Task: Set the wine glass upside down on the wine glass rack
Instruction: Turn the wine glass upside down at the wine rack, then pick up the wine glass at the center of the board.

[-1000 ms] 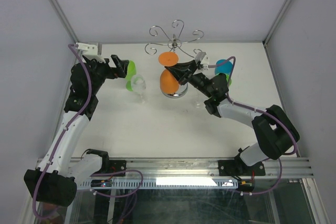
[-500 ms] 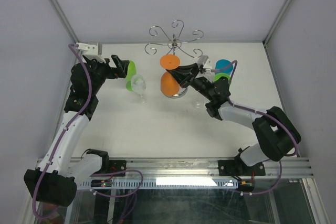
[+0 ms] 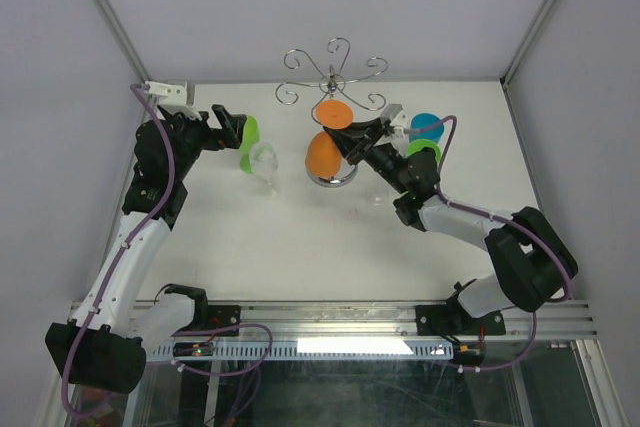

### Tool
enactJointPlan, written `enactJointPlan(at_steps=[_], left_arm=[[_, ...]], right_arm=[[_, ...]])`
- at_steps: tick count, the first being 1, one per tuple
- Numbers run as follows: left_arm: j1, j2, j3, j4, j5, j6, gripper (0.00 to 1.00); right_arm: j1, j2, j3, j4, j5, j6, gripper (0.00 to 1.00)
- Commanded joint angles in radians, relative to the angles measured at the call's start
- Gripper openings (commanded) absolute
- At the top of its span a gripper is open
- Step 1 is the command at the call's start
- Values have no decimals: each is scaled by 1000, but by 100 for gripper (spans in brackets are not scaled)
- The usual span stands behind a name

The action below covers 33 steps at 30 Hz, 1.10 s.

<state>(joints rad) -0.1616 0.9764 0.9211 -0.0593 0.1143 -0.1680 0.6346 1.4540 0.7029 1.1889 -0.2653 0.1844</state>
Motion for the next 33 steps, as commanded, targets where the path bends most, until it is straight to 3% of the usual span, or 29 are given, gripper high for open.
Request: enactJointPlan(at_steps=[1,11,19,25,32,33], left_arm=[[12,-10,0,50,8,-6,98],[13,-15,0,49,0,-9,99],[20,-19,3,41,-11,-8,99],[23,-21,2,40,-13,-11,99],[25,-21,2,40,-13,-13,99],[24,-20,2,41,-13,-13,99]], right_arm=[[1,-40,22,-68,36,-15,18],[0,-115,6,-152,44,-61,35],[0,-259,-65,-277,76,-126,39],[0,-398,-114,-443,127,-180,44],[1,-575,-95,-761,309,-150,50],[1,-594,-69,-827,392,-136,51]])
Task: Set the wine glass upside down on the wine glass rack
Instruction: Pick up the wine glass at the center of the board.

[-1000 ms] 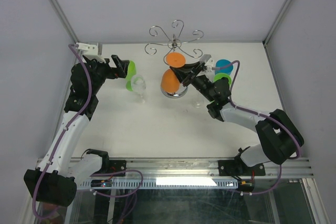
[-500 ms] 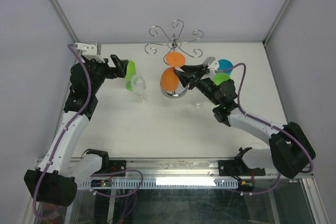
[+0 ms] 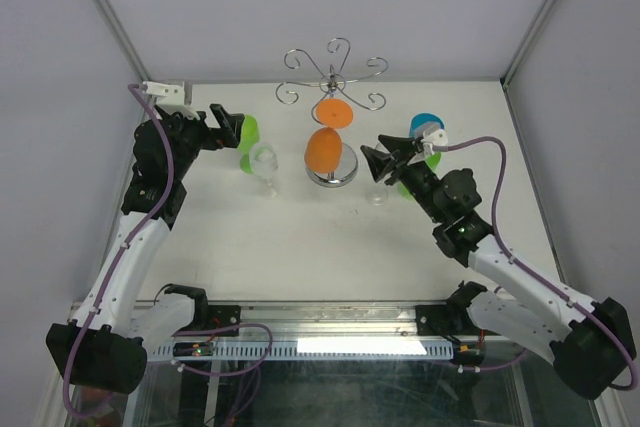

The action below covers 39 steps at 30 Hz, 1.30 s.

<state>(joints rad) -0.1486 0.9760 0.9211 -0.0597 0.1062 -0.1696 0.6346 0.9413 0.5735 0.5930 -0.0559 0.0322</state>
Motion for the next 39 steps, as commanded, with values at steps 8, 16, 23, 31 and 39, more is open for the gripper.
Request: enactJointPlan(at_steps=[8,16,23,31,39], left_arm=[[15,-17,4,40,-1,-14,99],[20,-17,5,38,5,-16,99],[26,-11,5,37,15,-20,99],[29,-6,6,38,23,-22,99],[33,0,5,43,43,-32,99]], right_arm=[[1,-97,271,-794,546,150,62],[-2,-59,330,-1023,725,216,69],[-34,-17,339,-1090,736,265,90],[-152,58,362,-1103,541,276,97],[-267,160,362,-1068,344,252,100]])
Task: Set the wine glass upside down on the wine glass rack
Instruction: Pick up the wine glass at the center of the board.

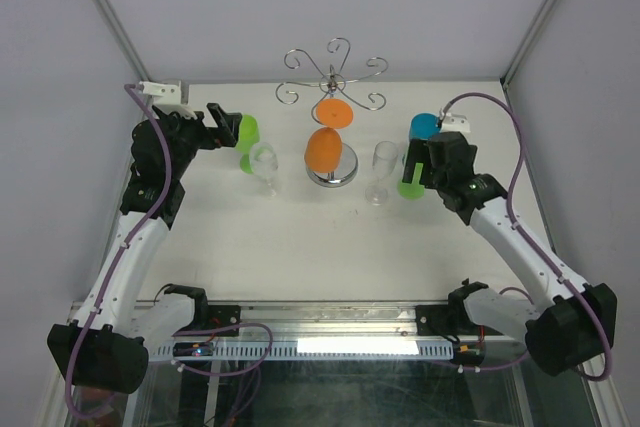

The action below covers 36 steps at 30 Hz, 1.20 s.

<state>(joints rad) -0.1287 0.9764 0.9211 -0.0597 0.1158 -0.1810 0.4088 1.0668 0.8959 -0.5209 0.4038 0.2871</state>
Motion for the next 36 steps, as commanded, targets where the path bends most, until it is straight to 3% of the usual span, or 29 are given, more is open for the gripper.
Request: enactJointPlan(at_steps=[1,17,29,36], left_arm=[[13,1,5,44,34,-21,99],[17,0,2,45,47,-21,99],[22,2,-1,45,50,-21,99],[23,-3,-2,45,37,-21,99]], right_arm=[[-54,46,40,58,-136,-5,100],[-109,241,72,204,-155,-30,100],[-120,264,72,273,-132,-47,100],[-121,254,58,292,-91,-44,91]])
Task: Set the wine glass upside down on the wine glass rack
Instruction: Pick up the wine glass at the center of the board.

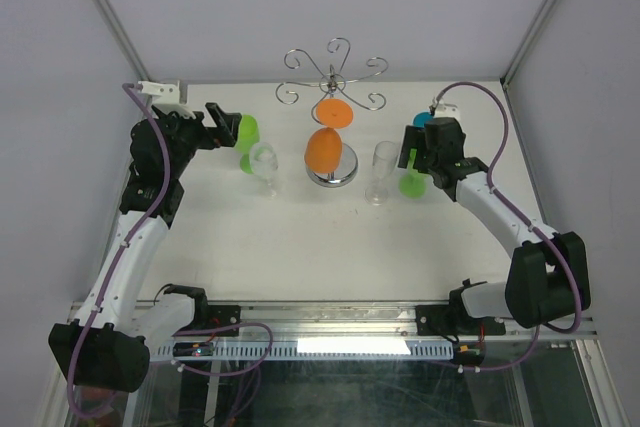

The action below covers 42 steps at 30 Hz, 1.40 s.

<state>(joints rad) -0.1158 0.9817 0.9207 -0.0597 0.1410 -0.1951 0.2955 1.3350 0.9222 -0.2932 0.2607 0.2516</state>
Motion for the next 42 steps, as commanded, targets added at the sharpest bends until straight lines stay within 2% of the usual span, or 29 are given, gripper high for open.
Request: enactJointPlan(at_steps=[1,15,26,36,42], left_arm=[[10,-9,-2,45,10,-5,99],[12,-12,-3,41,2,-2,99],[16,-14,3,33,-11,11,99],[16,-30,14,12,-7,22,99],[16,-50,30,-30,15,19,99]], right_arm=[[-8,-17,30,65,57,-9,89],[-8,-157,-33,-10,127,12,66],[-7,-261,31,-177,88,-13,63],[0,-402,147,-423,-133,-51,60],[20,-446,200,-486,-379,-48,63]])
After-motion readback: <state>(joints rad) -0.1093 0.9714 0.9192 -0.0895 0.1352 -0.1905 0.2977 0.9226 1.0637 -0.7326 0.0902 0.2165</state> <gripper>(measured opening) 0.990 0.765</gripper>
